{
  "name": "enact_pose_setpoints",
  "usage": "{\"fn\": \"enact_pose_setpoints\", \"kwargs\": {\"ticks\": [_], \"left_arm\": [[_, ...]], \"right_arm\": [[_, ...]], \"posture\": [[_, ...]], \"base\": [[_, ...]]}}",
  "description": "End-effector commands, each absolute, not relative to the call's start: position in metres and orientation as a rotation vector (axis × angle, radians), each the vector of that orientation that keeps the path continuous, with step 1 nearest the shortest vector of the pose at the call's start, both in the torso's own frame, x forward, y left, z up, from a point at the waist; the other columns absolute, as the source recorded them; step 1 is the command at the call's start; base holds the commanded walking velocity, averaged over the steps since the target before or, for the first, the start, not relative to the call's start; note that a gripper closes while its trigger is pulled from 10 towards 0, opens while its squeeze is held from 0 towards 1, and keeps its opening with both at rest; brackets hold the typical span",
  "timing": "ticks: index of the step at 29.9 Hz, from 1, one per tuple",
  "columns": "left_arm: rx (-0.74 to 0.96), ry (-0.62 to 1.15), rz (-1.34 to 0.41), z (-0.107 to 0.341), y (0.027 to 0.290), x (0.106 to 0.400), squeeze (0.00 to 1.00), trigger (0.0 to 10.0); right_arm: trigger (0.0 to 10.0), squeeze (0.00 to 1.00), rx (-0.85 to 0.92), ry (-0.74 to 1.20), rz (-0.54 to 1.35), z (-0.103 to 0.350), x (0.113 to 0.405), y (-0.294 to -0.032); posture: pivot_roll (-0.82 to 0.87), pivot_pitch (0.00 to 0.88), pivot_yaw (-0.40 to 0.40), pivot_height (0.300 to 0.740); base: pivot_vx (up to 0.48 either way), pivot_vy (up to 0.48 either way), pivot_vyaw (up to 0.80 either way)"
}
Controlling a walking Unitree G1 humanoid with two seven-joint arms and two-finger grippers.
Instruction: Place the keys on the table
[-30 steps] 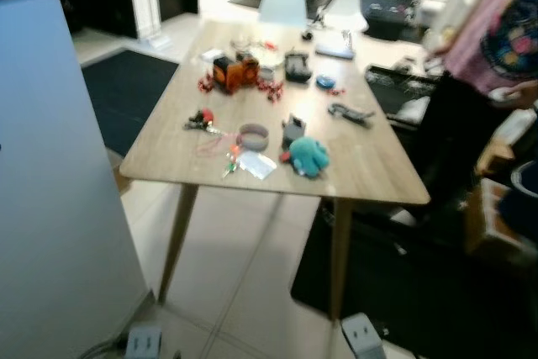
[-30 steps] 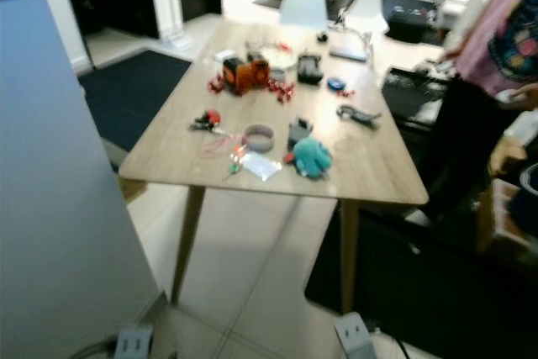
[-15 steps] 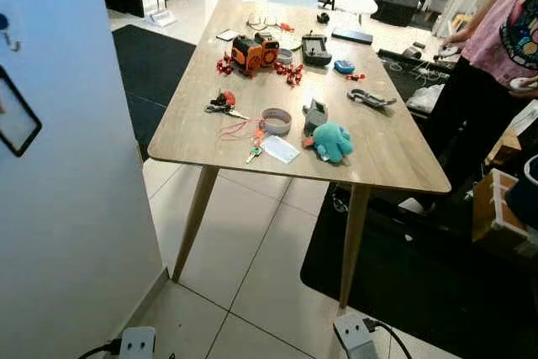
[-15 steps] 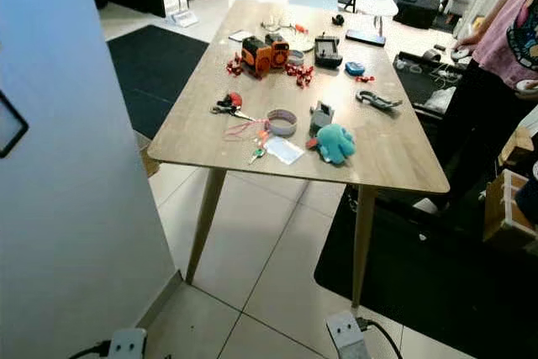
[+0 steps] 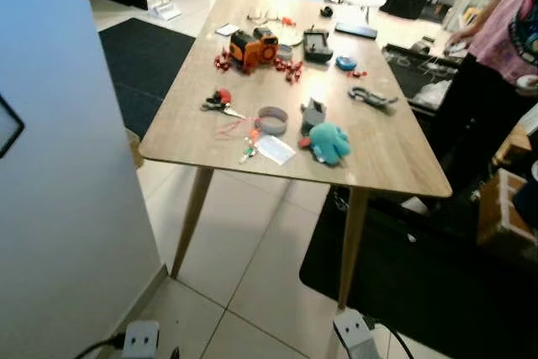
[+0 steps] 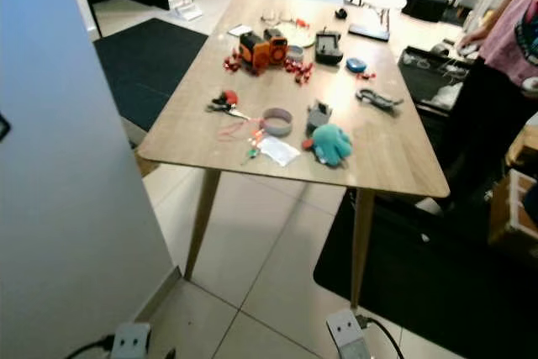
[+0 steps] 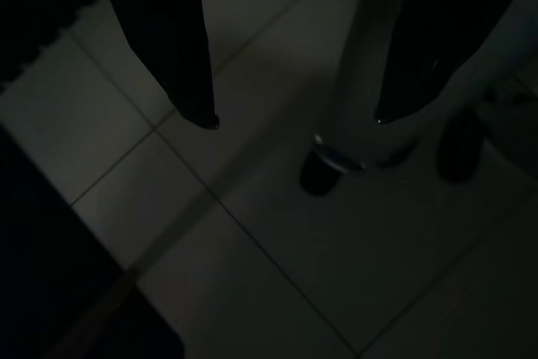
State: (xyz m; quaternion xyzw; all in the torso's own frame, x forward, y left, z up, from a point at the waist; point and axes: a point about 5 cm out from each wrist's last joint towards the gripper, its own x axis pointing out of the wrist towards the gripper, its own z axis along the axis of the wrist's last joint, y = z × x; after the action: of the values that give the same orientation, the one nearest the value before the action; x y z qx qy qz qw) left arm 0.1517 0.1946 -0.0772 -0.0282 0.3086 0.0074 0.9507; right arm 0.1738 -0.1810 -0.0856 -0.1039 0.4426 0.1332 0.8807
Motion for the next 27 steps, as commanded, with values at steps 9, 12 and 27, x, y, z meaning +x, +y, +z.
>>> {"fn": "enact_pose_setpoints", "kwargs": {"ticks": [9, 12, 27], "left_arm": [[-0.065, 0.650, 0.023, -0.0808, 0.1927, 0.1442, 0.00, 10.0], [-0.066, 0.650, 0.022, -0.0809, 0.1926, 0.1437, 0.00, 10.0], [-0.067, 0.653, 0.030, -0.0813, 0.1933, 0.1427, 0.00, 10.0]], "right_arm": [[10.0, 0.00, -0.221, 0.907, 0.298, -0.0834, 0.1781, -0.1797], [10.0, 0.00, -0.222, 0.903, 0.301, -0.0829, 0.1789, -0.1793], [10.0, 0.00, -0.222, 0.883, 0.315, -0.0805, 0.1837, -0.1765]], "posture": [[0.09, 0.070, -0.103, 0.740], [0.09, 0.071, -0.104, 0.740], [0.09, 0.070, -0.108, 0.740]], "base": [[0.000, 0.000, 0.80], [0.000, 0.000, 0.80], [0.000, 0.000, 0.80]]}}
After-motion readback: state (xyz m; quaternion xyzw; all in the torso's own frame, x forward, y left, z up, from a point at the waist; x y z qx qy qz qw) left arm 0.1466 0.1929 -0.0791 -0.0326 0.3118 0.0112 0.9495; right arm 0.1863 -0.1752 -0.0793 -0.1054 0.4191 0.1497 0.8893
